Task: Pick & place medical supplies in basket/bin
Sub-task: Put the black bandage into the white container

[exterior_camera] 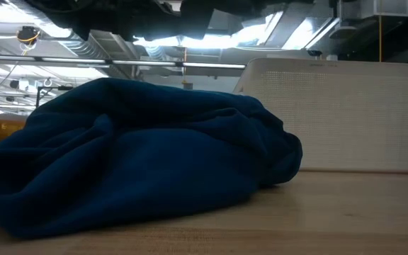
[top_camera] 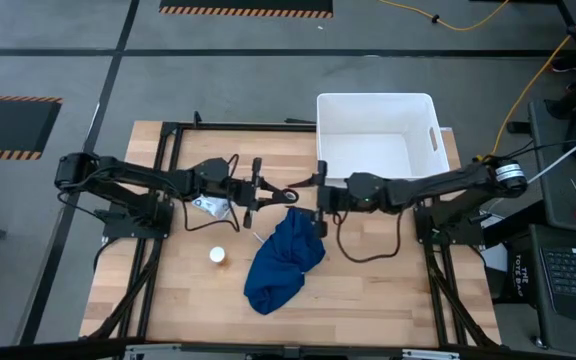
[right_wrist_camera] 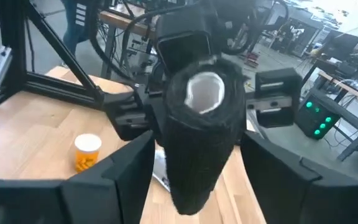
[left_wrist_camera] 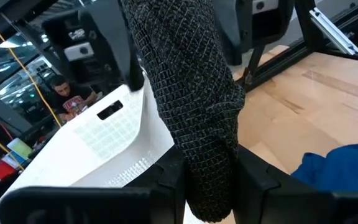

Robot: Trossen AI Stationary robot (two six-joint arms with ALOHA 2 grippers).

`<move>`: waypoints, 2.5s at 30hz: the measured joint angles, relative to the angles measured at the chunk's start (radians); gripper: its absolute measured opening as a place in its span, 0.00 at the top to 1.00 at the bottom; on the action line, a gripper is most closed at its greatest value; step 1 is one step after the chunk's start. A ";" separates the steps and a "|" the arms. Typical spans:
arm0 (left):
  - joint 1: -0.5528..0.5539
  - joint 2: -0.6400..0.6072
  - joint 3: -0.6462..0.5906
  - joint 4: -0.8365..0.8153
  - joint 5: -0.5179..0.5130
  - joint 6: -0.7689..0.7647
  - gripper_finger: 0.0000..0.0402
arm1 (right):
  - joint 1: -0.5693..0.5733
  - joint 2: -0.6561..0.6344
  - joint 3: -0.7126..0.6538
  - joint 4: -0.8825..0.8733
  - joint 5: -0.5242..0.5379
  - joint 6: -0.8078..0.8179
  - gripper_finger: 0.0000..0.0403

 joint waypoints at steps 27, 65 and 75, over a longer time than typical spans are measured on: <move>0.035 -0.001 0.000 0.015 -0.013 -0.002 0.75 | -0.037 0.045 0.012 0.068 -0.081 0.005 0.80; -0.012 -0.350 -0.138 -0.216 -0.183 -0.174 0.61 | -0.072 -0.292 0.010 -0.324 0.273 0.031 0.79; -0.012 -0.346 -0.139 -0.210 -0.183 -0.239 0.61 | -0.118 -0.293 0.010 -0.417 0.611 0.032 0.79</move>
